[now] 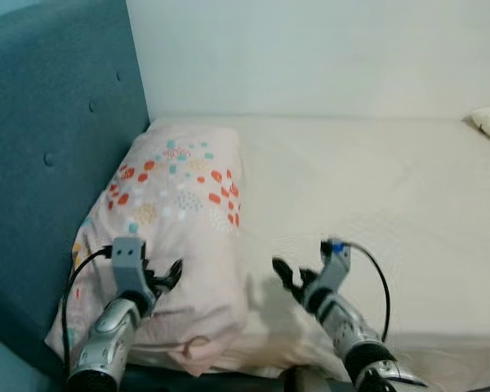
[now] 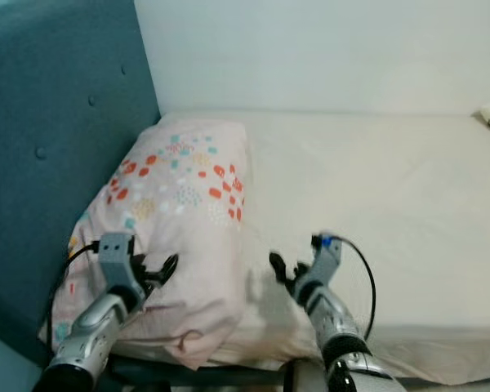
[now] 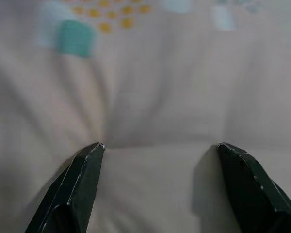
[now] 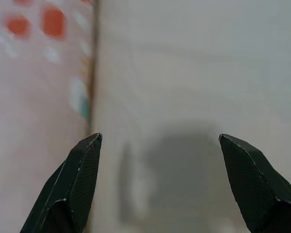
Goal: Clean up the room
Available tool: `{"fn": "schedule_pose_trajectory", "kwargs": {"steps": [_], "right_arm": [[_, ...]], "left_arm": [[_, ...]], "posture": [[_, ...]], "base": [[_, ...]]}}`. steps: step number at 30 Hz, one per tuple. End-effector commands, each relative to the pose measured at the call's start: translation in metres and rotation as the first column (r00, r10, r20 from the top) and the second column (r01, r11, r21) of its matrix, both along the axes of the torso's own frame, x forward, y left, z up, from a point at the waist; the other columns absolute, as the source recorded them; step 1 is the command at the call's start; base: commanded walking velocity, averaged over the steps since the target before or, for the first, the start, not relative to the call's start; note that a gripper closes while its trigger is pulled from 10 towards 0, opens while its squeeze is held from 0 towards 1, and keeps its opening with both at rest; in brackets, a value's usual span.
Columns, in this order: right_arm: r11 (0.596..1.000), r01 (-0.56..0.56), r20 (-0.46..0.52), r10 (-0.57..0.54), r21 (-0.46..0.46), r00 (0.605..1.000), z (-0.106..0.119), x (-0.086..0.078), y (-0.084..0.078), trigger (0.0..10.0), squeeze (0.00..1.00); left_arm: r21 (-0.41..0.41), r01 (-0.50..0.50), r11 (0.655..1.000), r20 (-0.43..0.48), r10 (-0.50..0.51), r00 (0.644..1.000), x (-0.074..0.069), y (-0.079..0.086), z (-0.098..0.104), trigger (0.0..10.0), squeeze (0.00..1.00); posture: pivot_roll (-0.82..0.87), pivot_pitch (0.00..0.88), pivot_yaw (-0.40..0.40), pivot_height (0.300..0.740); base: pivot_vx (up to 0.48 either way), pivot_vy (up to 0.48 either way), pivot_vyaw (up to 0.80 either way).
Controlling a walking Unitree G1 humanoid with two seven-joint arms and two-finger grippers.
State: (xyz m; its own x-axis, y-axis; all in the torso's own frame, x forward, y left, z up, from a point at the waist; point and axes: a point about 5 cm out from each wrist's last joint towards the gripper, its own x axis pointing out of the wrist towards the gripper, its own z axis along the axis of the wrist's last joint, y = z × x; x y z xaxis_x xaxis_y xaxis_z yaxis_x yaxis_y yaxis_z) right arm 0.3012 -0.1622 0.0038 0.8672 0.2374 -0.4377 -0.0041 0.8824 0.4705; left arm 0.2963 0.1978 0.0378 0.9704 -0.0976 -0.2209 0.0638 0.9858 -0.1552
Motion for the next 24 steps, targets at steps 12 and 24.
{"fn": "schedule_pose_trajectory", "kwargs": {"steps": [12,24], "right_arm": [[0.948,-0.102,-0.313,0.003,-0.302,0.950,-0.063,-0.076,-0.029,10.0,0.00],[0.900,-0.215,-0.506,-0.007,-0.380,0.863,-0.093,-0.134,-0.040,10.0,0.00]], "left_arm": [[0.061,-0.298,0.953,-0.317,0.301,0.899,-0.061,0.052,-0.066,10.0,0.00],[0.120,-0.296,0.948,-0.597,0.307,0.741,-0.129,0.043,-0.116,10.0,0.00]], "posture": [[0.09,0.006,-0.073,0.685],[0.08,0.000,-0.079,0.725]], "base": [[0.000,0.000,0.00],[0.000,0.000,0.00]]}}
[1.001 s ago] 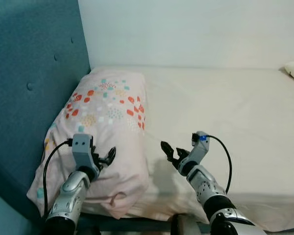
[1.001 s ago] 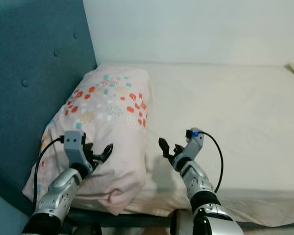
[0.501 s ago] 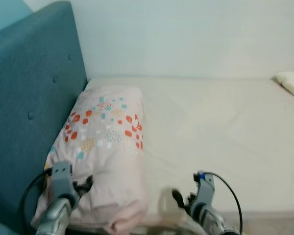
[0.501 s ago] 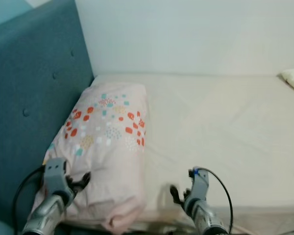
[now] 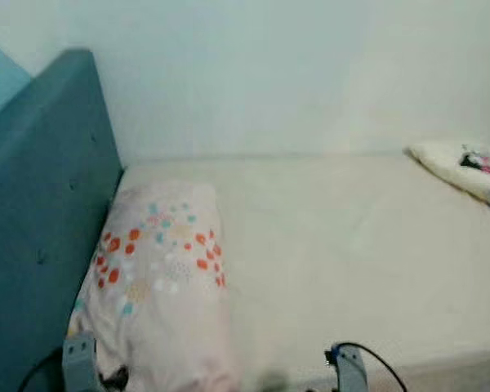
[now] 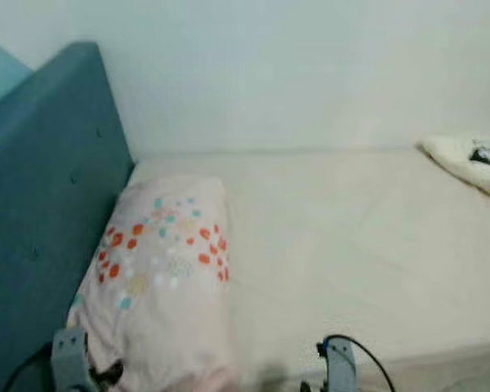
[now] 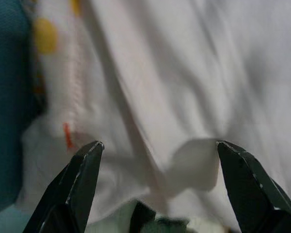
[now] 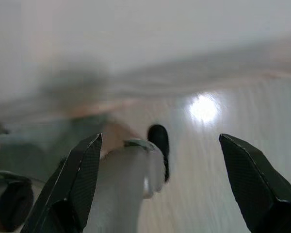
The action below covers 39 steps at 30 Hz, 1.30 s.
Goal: Clean up the room
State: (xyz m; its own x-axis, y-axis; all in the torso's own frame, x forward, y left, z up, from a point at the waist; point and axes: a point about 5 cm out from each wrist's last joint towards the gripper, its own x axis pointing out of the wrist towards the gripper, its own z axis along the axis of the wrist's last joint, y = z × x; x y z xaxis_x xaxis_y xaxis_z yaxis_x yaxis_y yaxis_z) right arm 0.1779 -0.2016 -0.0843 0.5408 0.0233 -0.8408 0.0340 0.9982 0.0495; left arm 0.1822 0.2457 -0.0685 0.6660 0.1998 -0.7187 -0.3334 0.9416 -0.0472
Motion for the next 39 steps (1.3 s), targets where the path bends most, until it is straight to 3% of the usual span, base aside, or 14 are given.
{"fn": "schedule_pose_trajectory", "kwargs": {"steps": [1,5,7,17,23,35,39], "right_arm": [[0.999,-0.027,-0.067,0.025,-0.026,0.997,-0.007,-0.014,-0.001,10.0,0.00],[0.995,-0.070,-0.102,0.064,-0.064,0.993,-0.010,-0.022,-0.002,10.0,0.00],[0.986,-0.131,-0.146,0.115,-0.102,0.983,-0.013,-0.031,-0.004,10.0,0.00],[0.967,-0.224,-0.178,0.201,-0.119,0.963,-0.015,-0.033,0.000,10.0,0.00],[0.967,-0.217,-0.194,0.190,-0.130,0.962,-0.018,-0.035,0.015,10.0,0.00],[0.971,-0.212,-0.219,0.184,-0.113,0.958,-0.022,-0.044,0.019,10.0,0.00],[0.965,-0.229,-0.226,0.197,-0.124,0.954,-0.022,-0.046,0.018,10.0,0.00]], "left_arm": [[-0.036,0.004,0.999,-0.090,-0.007,0.996,-0.020,-0.007,-0.013,10.0,0.00],[-0.073,0.009,0.997,-0.122,-0.018,0.992,-0.030,-0.011,-0.018,10.0,0.00],[-0.073,0.035,0.997,-0.197,-0.048,0.979,-0.047,-0.007,-0.024,10.0,0.00],[-0.037,0.050,0.998,-0.266,-0.058,0.962,-0.067,0.017,-0.024,10.0,0.00],[-0.036,0.063,0.997,-0.291,-0.071,0.954,-0.072,0.018,-0.025,10.0,0.00],[-0.043,0.091,0.995,-0.308,-0.100,0.946,-0.071,0.011,-0.028,10.0,0.00],[-0.046,0.106,0.993,-0.309,-0.115,0.944,-0.070,0.008,-0.028,10.0,0.00]], "posture": [[0.08,0.000,-0.079,0.730],[0.07,0.000,-0.080,0.740],[0.08,0.000,-0.082,0.740],[0.07,0.000,-0.081,0.740],[0.07,0.000,-0.076,0.740],[0.07,0.000,-0.073,0.740],[0.07,0.000,-0.073,0.740]], "base": [[0.000,0.000,0.00],[0.000,0.000,0.00],[0.000,-0.240,0.00],[0.000,-0.449,0.31],[0.000,-0.472,0.52],[0.000,-0.478,0.00],[0.000,-0.480,0.70]]}}
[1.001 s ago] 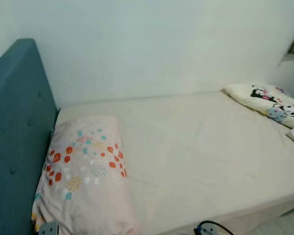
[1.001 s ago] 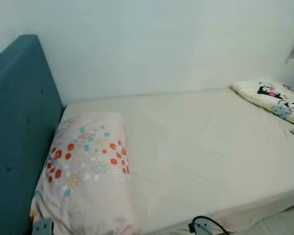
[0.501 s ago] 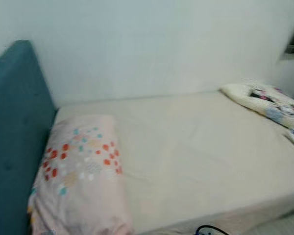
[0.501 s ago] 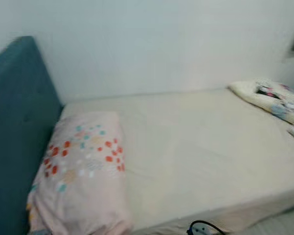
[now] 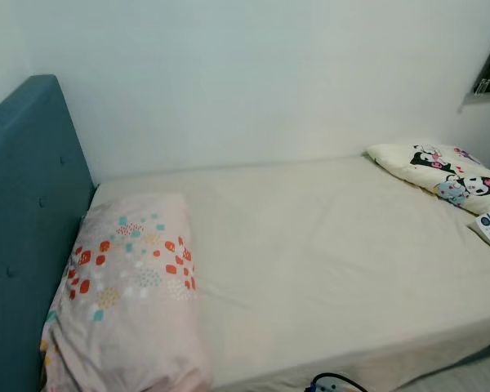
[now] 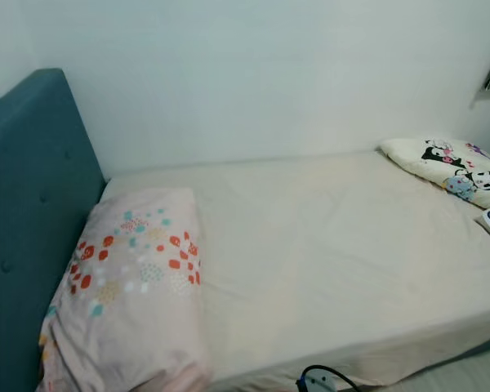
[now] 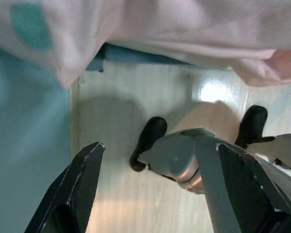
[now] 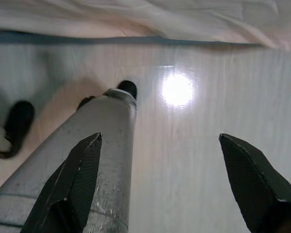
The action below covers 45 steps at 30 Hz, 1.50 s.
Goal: Clean up the room
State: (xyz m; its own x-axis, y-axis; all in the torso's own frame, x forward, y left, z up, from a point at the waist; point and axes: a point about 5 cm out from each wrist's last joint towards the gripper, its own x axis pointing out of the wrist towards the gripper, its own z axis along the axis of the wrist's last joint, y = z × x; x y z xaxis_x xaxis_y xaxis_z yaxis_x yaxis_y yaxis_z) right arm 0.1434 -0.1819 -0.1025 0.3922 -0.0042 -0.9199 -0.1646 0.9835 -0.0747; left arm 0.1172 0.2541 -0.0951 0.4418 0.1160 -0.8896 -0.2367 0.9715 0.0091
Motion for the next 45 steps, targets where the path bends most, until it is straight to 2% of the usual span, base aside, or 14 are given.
{"fn": "schedule_pose_trajectory", "kwargs": {"steps": [1,10,15,19,24,27,31,34,37,41,45], "right_arm": [[1.000,-0.019,-0.049,0.018,-0.018,0.999,-0.004,-0.011,-0.002,10.0,0.00],[1.000,0.014,-0.038,-0.015,-0.021,0.999,-0.004,-0.012,-0.002,10.0,0.00],[1.000,0.015,-0.036,-0.016,-0.024,0.999,-0.004,-0.012,-0.003,10.0,0.00],[0.998,0.038,-0.045,-0.041,-0.057,0.998,-0.005,-0.015,-0.007,10.0,0.00],[0.998,0.037,-0.051,-0.040,-0.056,0.998,-0.005,-0.018,-0.008,10.0,0.00],[0.997,0.048,-0.058,-0.052,-0.063,0.997,-0.005,-0.022,-0.018,10.0,0.00],[0.995,0.062,-0.062,-0.067,-0.084,0.996,-0.002,-0.026,-0.041,10.0,0.00],[0.994,0.064,-0.062,-0.069,-0.088,0.996,-0.001,-0.026,-0.045,10.0,0.00],[0.993,0.069,-0.064,-0.076,-0.099,0.995,0.001,-0.029,-0.055,10.0,0.00],[0.992,0.070,-0.050,-0.075,-0.105,0.996,0.002,-0.028,-0.061,10.0,0.00],[0.993,0.056,-0.048,-0.061,-0.104,0.997,0.002,-0.024,-0.056,10.0,0.00]], "left_arm": [[0.001,0.007,1.000,-0.019,-0.007,1.000,-0.005,0.000,-0.002,10.0,0.00],[0.003,0.008,1.000,-0.006,-0.008,1.000,-0.003,0.000,-0.001,10.0,0.00],[0.009,-0.003,1.000,0.004,0.003,1.000,-0.003,0.001,-0.001,10.0,0.00],[0.013,-0.001,1.000,0.002,0.001,1.000,-0.005,0.000,-0.001,10.0,0.00],[0.012,0.001,1.000,-0.002,-0.001,1.000,-0.007,0.000,-0.002,10.0,0.00],[0.011,0.008,1.000,-0.010,-0.008,1.000,-0.009,-0.002,-0.003,10.0,0.00],[0.009,0.016,1.000,-0.015,-0.016,1.000,-0.010,-0.003,-0.003,10.0,0.00],[0.009,0.018,1.000,-0.016,-0.018,1.000,-0.010,-0.003,-0.003,10.0,0.00],[0.009,0.024,1.000,-0.017,-0.023,1.000,-0.010,-0.003,-0.003,10.0,0.00],[0.012,0.032,0.999,-0.018,-0.032,0.999,-0.009,-0.003,-0.003,10.0,0.00],[0.013,0.037,0.999,-0.018,-0.036,0.999,-0.008,-0.003,-0.003,10.0,0.00]], "posture": [[0.07,0.000,-0.073,0.740],[0.07,0.000,-0.073,0.740],[0.07,0.000,-0.071,0.740],[0.07,0.000,-0.071,0.740],[0.07,0.000,-0.071,0.740],[0.06,0.000,-0.069,0.740],[0.06,0.000,-0.069,0.740],[0.06,0.000,-0.069,0.740],[0.06,0.000,-0.067,0.740],[0.06,0.000,-0.065,0.740],[0.06,0.000,-0.063,0.740]], "base": [[0.000,-0.480,0.70],[0.000,-0.480,0.14],[0.000,-0.480,0.66],[0.000,-0.480,0.00],[0.000,-0.480,0.00],[0.000,-0.480,0.00],[0.000,-0.480,0.00],[0.000,-0.480,0.00],[0.000,-0.480,0.00],[0.000,-0.480,0.00],[0.000,-0.480,0.56]]}}
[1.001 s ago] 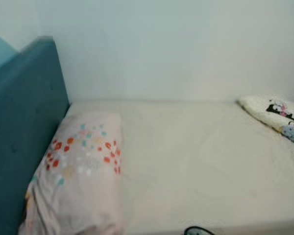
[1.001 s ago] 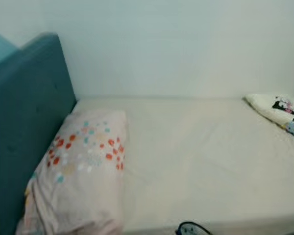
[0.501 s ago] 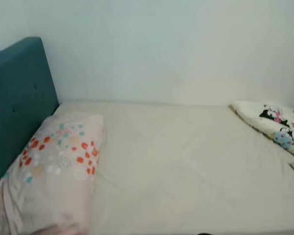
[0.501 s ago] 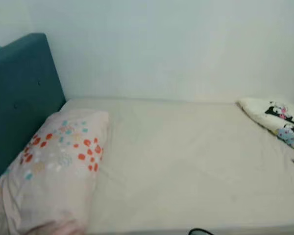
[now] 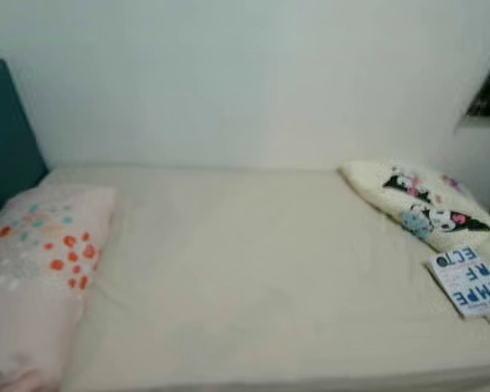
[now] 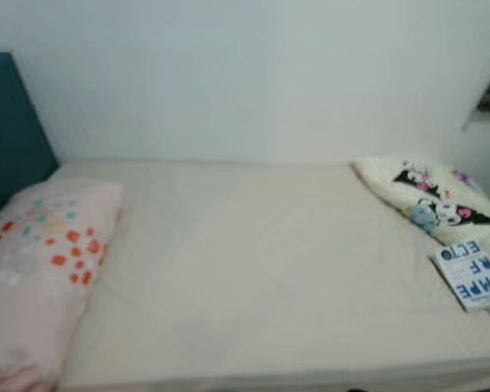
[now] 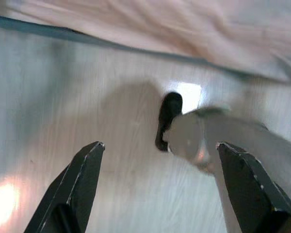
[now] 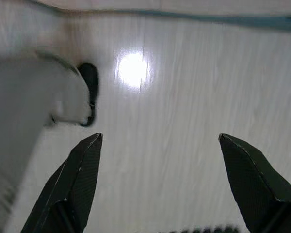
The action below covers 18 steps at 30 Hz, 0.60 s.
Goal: Clean up the room
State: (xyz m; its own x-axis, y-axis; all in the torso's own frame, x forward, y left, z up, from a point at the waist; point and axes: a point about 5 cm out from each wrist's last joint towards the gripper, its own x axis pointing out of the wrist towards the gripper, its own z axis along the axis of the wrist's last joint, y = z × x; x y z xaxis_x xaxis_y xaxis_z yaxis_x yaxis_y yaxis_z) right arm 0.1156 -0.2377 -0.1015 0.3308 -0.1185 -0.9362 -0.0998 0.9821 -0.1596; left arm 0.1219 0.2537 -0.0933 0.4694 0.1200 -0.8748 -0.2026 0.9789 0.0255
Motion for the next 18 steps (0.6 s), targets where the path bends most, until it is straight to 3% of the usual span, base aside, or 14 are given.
{"fn": "schedule_pose_trajectory", "kwargs": {"steps": [1,3,9,18], "right_arm": [[1.000,-0.018,0.012,0.018,-0.001,1.000,0.001,0.006,0.004,10.0,0.00],[1.000,-0.013,0.022,0.013,0.001,1.000,0.001,0.009,0.009,10.0,0.00],[1.000,0.003,0.023,-0.003,0.009,1.000,-0.002,0.013,0.025,10.0,0.00],[1.000,0.019,0.017,-0.019,-0.007,1.000,-0.002,0.007,0.016,10.0,0.00]], "left_arm": [[-0.009,0.003,1.000,-0.044,-0.004,0.999,-0.012,-0.002,-0.005,10.0,0.00],[-0.008,0.007,1.000,-0.044,-0.007,0.999,-0.012,-0.002,-0.005,10.0,0.00],[-0.010,0.019,1.000,-0.042,-0.019,0.999,-0.011,-0.003,-0.004,10.0,0.00],[-0.013,0.025,1.000,-0.044,-0.025,0.999,-0.012,-0.004,-0.005,10.0,0.00]], "posture": [[0.06,0.000,-0.062,0.740],[0.06,0.000,-0.060,0.740],[0.06,0.000,-0.060,0.740],[0.06,0.000,-0.058,0.740]], "base": [[0.000,-0.480,0.75],[0.000,-0.480,0.74],[0.000,-0.480,0.00],[0.000,-0.480,0.00]]}}
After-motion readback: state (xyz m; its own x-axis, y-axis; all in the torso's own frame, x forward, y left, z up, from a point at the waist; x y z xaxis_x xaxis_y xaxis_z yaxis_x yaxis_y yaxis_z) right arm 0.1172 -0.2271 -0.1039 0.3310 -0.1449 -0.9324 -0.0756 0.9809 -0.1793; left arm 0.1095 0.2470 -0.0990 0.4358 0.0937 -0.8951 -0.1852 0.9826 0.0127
